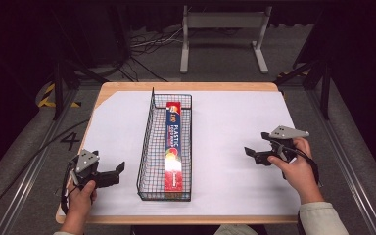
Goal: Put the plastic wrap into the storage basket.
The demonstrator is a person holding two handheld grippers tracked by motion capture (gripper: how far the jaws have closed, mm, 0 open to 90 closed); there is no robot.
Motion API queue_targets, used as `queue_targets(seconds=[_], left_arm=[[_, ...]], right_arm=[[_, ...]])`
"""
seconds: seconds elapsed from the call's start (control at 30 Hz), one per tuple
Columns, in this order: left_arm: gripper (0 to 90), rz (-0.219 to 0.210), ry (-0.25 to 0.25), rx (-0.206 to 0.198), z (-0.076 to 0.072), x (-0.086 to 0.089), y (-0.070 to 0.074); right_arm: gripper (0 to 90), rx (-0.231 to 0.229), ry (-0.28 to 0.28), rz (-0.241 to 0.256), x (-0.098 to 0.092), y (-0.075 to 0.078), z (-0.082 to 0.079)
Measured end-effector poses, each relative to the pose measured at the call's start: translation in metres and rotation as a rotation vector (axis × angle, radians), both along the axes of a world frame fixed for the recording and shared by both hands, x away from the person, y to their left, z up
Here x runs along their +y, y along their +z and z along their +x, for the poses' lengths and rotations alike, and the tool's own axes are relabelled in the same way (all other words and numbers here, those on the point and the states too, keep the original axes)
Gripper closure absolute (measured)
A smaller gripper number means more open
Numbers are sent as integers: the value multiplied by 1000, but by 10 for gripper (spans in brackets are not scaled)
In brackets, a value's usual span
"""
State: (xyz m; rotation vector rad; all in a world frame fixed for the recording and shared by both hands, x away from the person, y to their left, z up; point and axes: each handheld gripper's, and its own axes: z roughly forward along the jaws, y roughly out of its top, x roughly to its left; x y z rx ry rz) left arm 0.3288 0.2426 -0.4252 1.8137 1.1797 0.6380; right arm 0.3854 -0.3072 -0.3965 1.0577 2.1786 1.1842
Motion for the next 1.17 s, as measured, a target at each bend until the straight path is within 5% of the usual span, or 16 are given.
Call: queue_targets(seconds=[0.43, 0.77, 1.17], left_arm=[[1, 11, 10, -20, 0, -1, -2], [1, 28, 28, -11, 5, -3, -9], [2, 22, 30, -16, 6, -3, -10]], right_arm=[[109, -48, -16, 59, -11, -20, -18], [109, -17, -49, 46, -15, -41, -25], [110, -31, -63, 79, -18, -39, -30]])
